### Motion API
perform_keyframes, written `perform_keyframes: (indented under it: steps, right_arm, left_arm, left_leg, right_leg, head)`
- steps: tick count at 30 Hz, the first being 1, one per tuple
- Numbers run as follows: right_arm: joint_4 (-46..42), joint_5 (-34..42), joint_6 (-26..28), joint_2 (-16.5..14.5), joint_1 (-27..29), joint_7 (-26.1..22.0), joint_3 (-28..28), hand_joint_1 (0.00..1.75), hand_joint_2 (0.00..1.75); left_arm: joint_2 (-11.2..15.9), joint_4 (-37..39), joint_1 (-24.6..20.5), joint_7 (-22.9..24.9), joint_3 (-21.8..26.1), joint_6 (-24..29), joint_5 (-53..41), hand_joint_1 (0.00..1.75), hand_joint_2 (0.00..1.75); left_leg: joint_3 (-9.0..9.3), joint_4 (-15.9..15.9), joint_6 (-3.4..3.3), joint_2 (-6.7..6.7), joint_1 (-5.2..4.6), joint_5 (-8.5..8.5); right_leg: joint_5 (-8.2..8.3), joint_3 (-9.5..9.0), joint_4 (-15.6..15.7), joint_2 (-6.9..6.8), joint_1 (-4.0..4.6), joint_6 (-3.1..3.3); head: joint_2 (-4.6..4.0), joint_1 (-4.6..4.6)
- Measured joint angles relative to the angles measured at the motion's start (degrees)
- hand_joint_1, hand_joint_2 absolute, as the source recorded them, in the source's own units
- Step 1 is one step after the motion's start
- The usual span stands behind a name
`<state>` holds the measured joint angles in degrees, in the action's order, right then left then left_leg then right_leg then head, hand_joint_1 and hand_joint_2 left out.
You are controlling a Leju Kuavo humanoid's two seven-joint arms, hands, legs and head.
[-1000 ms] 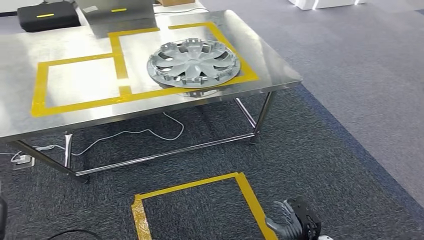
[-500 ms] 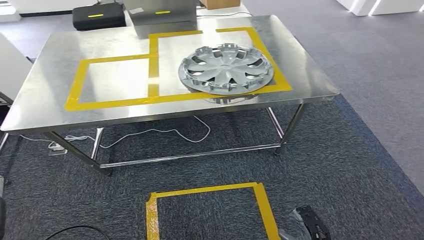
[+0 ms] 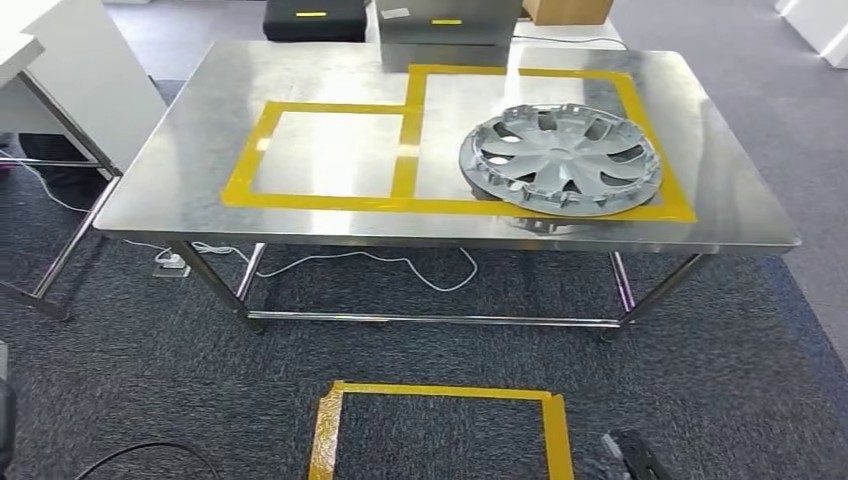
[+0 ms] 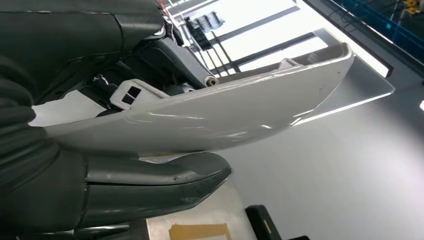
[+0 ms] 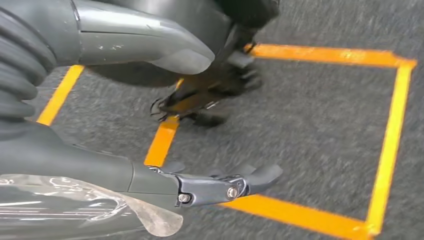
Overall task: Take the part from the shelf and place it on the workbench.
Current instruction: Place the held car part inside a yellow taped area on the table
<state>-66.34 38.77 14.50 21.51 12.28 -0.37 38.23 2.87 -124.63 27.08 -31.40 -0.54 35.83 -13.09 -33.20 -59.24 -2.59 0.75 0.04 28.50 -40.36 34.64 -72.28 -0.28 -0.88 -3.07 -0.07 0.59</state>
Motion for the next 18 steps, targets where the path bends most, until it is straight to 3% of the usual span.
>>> perform_keyframes:
  steps: [1,2,4,5,6,7,9,10,12,13,15,16,17,18]
  right_arm:
    - [-0.02,0.50,0.25,0.16,0.02,0.06,0.43,0.00,1.75]
    - [-0.03,0.82,0.40,0.29,0.01,0.08,0.79,0.00,1.75]
    - [-0.04,1.13,0.60,0.49,-0.01,0.08,1.38,0.00,1.75]
    - [-0.04,1.23,0.67,0.58,0.01,0.08,1.68,0.00,1.75]
    - [-0.07,1.27,0.72,0.65,-0.02,0.07,1.95,0.00,1.75]
    - [-0.11,1.32,0.77,0.71,-0.05,0.07,2.21,0.00,1.75]
    - [-0.25,1.70,0.99,0.83,-0.19,0.01,2.61,0.00,1.75]
    - [-0.35,2.04,1.26,0.93,-0.21,-0.03,2.73,0.00,1.75]
    - [-0.73,2.82,2.27,1.16,-0.23,0.03,3.05,0.00,1.75]
    - [-1.01,3.23,2.83,1.36,-0.15,0.13,3.26,0.00,1.75]
    - [-1.72,3.99,3.82,1.88,0.09,0.24,3.84,0.00,1.75]
    - [-2.08,4.31,4.18,2.15,0.23,0.17,4.17,0.00,1.75]
    - [-2.47,4.54,4.55,2.39,0.31,0.03,4.47,0.00,1.75]
    - [-2.87,4.71,4.93,2.59,0.35,-0.14,4.74,0.00,1.75]
  left_arm:
    - [0.05,0.10,-0.06,0.16,-0.08,0.02,-0.10,1.75,1.75]
    - [0.09,0.20,-0.09,0.28,-0.13,0.02,-0.15,1.75,1.75]
    - [0.17,0.36,-0.13,0.37,-0.19,0.02,-0.19,1.75,1.75]
    - [0.21,0.40,-0.22,0.38,-0.20,0.02,-0.20,1.75,1.75]
    - [0.28,0.43,-0.32,0.40,-0.21,0.02,-0.21,1.75,1.75]
    - [0.35,0.46,-0.40,0.45,-0.23,0.02,-0.22,1.75,1.75]
    - [0.55,0.49,-0.43,0.70,-0.28,-0.02,-0.30,1.75,1.75]
    - [0.66,0.50,-0.41,0.96,-0.32,-0.15,-0.39,1.75,1.75]
    - [1.10,0.53,-0.61,1.81,-0.42,-0.86,-0.72,1.75,1.75]
    - [1.42,0.56,-0.71,2.32,-0.51,-1.36,-0.92,1.75,1.75]
    - [2.20,0.71,-0.76,3.32,-0.91,-2.34,-1.24,1.75,1.75]
    - [2.56,0.82,-0.71,3.72,-1.17,-2.70,-1.34,1.75,1.75]
    - [2.88,0.94,-0.67,4.09,-1.42,-2.99,-1.38,1.75,1.75]
    - [3.16,1.06,-0.66,4.42,-1.60,-3.21,-1.40,1.75,1.75]
  left_leg:
    - [0.35,0.00,-0.02,0.77,0.02,0.29]
    - [0.85,-0.01,0.05,1.54,0.07,0.64]
    - [2.09,-0.01,0.41,3.01,0.24,1.53]
    - [2.47,-0.13,0.73,3.73,0.24,1.98]
    - [2.57,-0.23,1.07,4.39,0.29,2.30]
    - [2.42,-0.26,1.42,5.01,0.39,2.49]
    - [2.19,0.01,2.16,6.15,0.66,2.55]
    - [2.22,-0.07,2.49,5.63,0.69,2.63]
    - [0.99,-2.96,3.11,2.78,0.56,3.70]
    - [-0.75,-6.15,3.36,1.06,0.51,4.67]
    - [-5.69,-13.76,3.66,-0.13,0.56,6.35]
    - [-7.56,-16.03,3.65,-0.22,0.56,6.02]
    - [-8.48,-16.21,3.50,-0.24,0.52,4.50]
    - [-8.29,-14.15,3.21,-0.24,0.43,2.03]
  right_leg:
    - [0.65,2.00,-1.78,0.14,-0.01,-0.03]
    - [2.65,2.88,-1.19,0.23,-0.03,-0.05]
    - [8.62,1.83,5.16,1.59,-0.28,-0.13]
    - [10.65,0.84,8.48,3.04,-0.49,-0.15]
    - [11.48,-0.16,10.90,4.28,-0.61,-0.05]
    - [11.31,-0.78,12.04,5.16,-0.64,0.12]
    - [10.53,-1.64,12.94,4.54,-0.48,0.86]
    - [10.43,-2.01,13.24,3.98,-0.48,1.26]
    - [9.86,-3.18,13.77,2.83,-0.55,2.16]
    - [9.35,-3.79,13.89,2.33,-0.47,2.44]
    - [8.04,-4.89,13.94,1.34,-0.31,2.68]
    - [7.36,-5.54,13.95,0.93,-0.24,2.72]
    - [6.63,-6.33,13.97,0.56,-0.18,2.76]
    - [5.91,-7.24,14.00,0.31,-0.13,2.78]
  head:
    - [0.00,-0.01]
    - [0.00,-0.02]
    - [0.00,0.00]
    - [0.00,0.02]
    - [0.00,0.02]
    - [0.00,0.04]
    - [0.00,0.03]
    - [0.00,0.02]
    - [0.00,-0.25]
    - [0.00,-0.37]
    - [0.00,-0.45]
    - [0.00,-0.45]
    - [0.00,-0.45]
    - [0.00,-0.45]
